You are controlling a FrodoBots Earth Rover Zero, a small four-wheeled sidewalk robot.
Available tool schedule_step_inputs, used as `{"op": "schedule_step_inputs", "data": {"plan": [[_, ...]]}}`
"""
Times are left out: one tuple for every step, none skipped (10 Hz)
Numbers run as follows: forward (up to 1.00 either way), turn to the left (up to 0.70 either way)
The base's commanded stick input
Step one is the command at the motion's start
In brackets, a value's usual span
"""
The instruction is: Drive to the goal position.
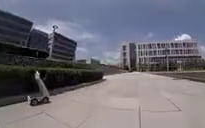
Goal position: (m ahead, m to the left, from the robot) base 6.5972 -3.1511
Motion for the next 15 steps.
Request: {"op": "schedule_step_inputs", "data": {"plan": [[0.50, 0.00], [0.50, 0.00], [0.50, 0.00], [0.50, 0.00], [0.50, 0.00], [0.50, 0.00], [0.50, 0.00], [0.50, 0.00], [0.50, 0.00], [0.50, 0.00], [0.50, -0.50], [0.50, -0.50], [0.50, -0.50], [0.50, -0.23], [0.50, 0.00]]}}
